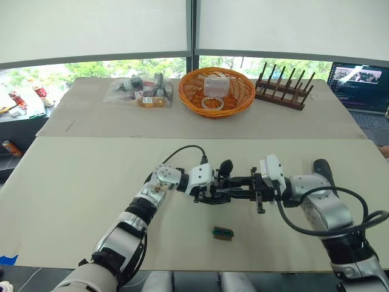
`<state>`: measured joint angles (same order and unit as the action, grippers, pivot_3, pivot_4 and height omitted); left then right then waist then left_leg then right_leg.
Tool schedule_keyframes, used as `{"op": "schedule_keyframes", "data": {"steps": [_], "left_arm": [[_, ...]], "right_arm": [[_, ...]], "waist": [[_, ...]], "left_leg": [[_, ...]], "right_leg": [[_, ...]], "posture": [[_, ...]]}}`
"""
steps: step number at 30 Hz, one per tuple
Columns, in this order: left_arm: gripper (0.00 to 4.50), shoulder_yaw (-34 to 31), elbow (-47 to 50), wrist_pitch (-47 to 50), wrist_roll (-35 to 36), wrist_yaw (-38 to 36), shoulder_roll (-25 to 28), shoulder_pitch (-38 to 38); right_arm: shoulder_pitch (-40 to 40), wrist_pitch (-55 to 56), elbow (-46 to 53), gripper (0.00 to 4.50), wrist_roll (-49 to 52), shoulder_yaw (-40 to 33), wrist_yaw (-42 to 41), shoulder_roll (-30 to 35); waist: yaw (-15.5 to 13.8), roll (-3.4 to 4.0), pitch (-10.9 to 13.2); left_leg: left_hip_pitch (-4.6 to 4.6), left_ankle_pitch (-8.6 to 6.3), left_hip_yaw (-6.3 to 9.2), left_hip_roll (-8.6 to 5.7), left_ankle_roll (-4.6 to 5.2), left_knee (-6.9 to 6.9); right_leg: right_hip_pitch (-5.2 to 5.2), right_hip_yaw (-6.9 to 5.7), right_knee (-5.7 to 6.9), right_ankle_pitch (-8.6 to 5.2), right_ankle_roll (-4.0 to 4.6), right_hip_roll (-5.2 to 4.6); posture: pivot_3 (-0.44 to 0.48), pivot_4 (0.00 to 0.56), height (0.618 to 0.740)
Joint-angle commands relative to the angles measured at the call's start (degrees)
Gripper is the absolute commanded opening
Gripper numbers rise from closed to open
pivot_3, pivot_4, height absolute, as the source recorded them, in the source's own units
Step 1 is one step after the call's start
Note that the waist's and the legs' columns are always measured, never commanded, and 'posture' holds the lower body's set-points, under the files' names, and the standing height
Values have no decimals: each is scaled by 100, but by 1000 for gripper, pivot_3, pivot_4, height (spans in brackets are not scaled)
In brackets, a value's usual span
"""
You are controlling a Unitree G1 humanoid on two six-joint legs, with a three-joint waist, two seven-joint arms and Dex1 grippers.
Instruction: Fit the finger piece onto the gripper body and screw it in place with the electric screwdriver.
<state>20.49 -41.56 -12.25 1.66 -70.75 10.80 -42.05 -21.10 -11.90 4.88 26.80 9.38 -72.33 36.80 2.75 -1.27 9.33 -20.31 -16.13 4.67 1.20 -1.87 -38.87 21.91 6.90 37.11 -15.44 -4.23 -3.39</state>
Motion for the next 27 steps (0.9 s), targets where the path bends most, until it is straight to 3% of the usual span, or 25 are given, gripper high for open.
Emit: {"op": "schedule_keyframes", "data": {"steps": [1, 6, 12, 17, 27], "left_arm": [[2381, -151, 64, 0, 43, 21, 49, -80], [2381, -148, 131, 28, 64, 34, 93, -32], [2381, -148, 217, 48, 58, 88, 108, 7], [2381, -161, 281, 36, 56, 71, 153, 36], [2381, -156, 565, 116, 79, 23, 278, 247]], "right_arm": [[70, -659, -785, 353, -570, 648, -286, 244], [-4, -943, -680, 353, -667, 713, -55, 220], [475, -745, -692, 353, -1183, 812, 657, 264], [370, -1105, -361, 353, -1020, 804, 865, 368], [-84, -1550, -507, 353, -974, 1353, 404, 608]], "waist": [[-5, -4, -4], [0, -5, -10], [28, -32, -70], [100, -36, -80], [136, -36, -80]], "left_leg": [[2, 0, 0, 0, 0, 0], [4, 0, 0, 1, 0, 0], [15, -1, 0, 4, 1, 6], [71, -6, 0, 8, 8, 23], [91, -9, 0, 11, 12, 50]], "right_leg": [[-3, 0, -1, 0, 0, 0], [-3, 0, 0, 0, 0, 0], [-14, 0, -1, -1, -1, 3], [-82, 0, -20, -13, -16, 7], [-83, 2, -32, -10, -11, 10]], "posture": [[0, 150, 740], [0, 150, 740], [0, 150, 740], [0, 150, 740], [0, 150, 740]]}}
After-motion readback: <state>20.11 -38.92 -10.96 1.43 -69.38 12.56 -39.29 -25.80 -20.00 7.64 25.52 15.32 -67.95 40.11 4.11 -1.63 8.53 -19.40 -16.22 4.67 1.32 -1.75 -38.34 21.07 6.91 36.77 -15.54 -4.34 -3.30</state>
